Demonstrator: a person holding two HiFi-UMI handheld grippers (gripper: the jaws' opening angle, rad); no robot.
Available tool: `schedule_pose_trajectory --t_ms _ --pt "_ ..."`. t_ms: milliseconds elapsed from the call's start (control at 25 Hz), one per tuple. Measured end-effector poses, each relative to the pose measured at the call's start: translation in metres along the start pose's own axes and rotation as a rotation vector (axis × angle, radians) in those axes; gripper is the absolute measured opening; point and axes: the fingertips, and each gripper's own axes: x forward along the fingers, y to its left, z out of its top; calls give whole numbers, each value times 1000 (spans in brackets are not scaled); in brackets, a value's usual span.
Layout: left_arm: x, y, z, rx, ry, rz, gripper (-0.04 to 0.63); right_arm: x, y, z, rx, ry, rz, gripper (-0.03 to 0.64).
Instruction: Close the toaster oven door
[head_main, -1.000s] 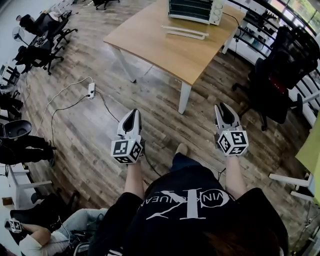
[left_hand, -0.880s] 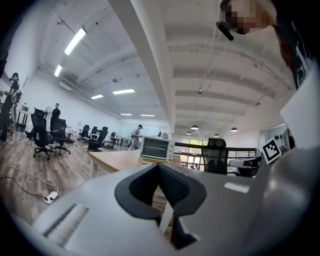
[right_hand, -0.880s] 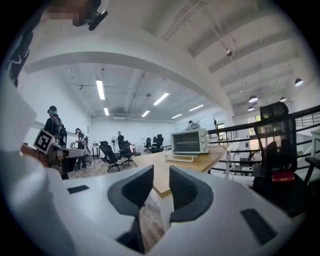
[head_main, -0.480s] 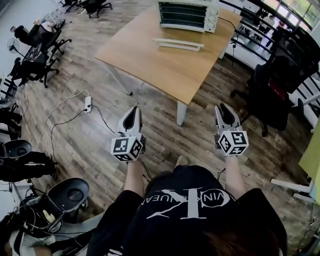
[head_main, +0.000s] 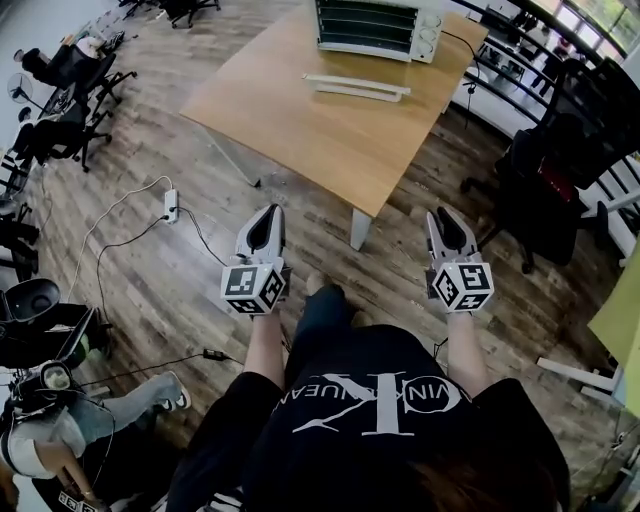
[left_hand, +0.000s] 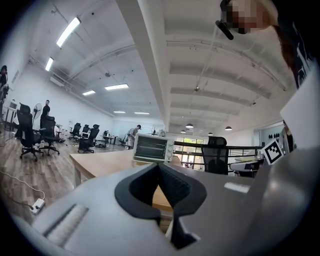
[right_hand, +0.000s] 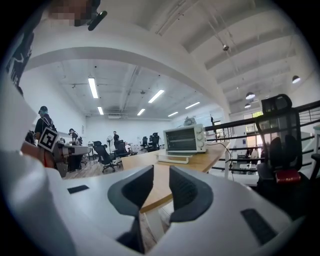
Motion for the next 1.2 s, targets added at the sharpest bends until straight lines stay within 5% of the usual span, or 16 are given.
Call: schedule_pose_trajectory --t_ms 480,1200 --pt "111 43 20 -11 -25 -64 12 87 -33 17 -8 16 -35 60" --pt "249 107 29 -15 49 -151 12 213 -67 17 58 114 -95 60"
